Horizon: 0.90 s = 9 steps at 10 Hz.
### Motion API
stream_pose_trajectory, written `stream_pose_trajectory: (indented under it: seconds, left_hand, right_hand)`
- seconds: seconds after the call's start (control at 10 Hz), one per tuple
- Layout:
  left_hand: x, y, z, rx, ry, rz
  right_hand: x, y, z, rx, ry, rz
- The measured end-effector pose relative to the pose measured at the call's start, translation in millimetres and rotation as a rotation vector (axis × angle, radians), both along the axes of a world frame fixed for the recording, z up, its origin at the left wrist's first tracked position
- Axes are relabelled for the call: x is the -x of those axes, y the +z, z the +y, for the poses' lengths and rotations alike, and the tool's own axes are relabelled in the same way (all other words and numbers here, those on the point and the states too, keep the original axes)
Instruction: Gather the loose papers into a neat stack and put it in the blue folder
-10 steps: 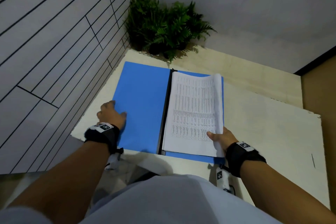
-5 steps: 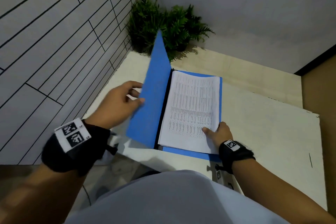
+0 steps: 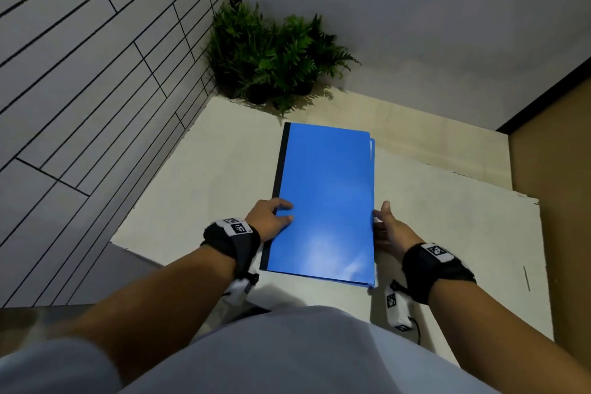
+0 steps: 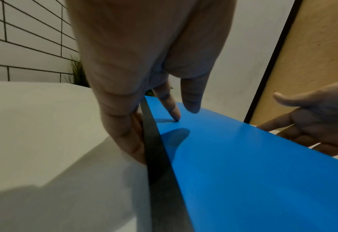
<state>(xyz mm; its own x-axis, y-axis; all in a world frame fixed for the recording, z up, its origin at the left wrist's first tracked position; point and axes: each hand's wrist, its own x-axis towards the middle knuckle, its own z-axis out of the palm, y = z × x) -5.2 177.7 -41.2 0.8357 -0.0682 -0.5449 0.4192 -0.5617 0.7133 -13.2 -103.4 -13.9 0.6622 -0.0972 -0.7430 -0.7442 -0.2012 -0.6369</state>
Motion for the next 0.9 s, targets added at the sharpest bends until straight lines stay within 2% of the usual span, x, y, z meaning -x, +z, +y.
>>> stream_pose_trajectory:
  seconds: [0.1,0.2,0.4,0.6,0.8,0.9]
  left_hand:
    - [-4.9,-4.2,1.1,0.060,0.100,-0.009]
    - [-10.3,-4.6,25.2,0.006,0.219,-0.050]
    - [-26.6,-2.8,115.0,-0.188,0.377,-0.096]
    - [-39.8,0.5,188.0,-0.261,0.492,-0.084]
    - [-49.5,-7.7,202.3,-0.272,0.529,-0.067]
    - [-52.2,-6.2,191.0,-0.378,0.488,-0.186]
  right_hand:
    - [-8.9,-33.5,2.6,0.059,0.110,-0.039]
    - [-13.9,-38.2,30.6,0.042,0.181,-0.065]
    - [-31.3,-37.1,118.0,-0.013,0.446,-0.054]
    - [-47.2,-31.6,194.0,-0.036,0.656,-0.077]
    - [-63.8,-12.3,212.5,0.111,0.894,-0.116]
    - [-63.6,-9.7,200.1,0.108,0.850,-0.139]
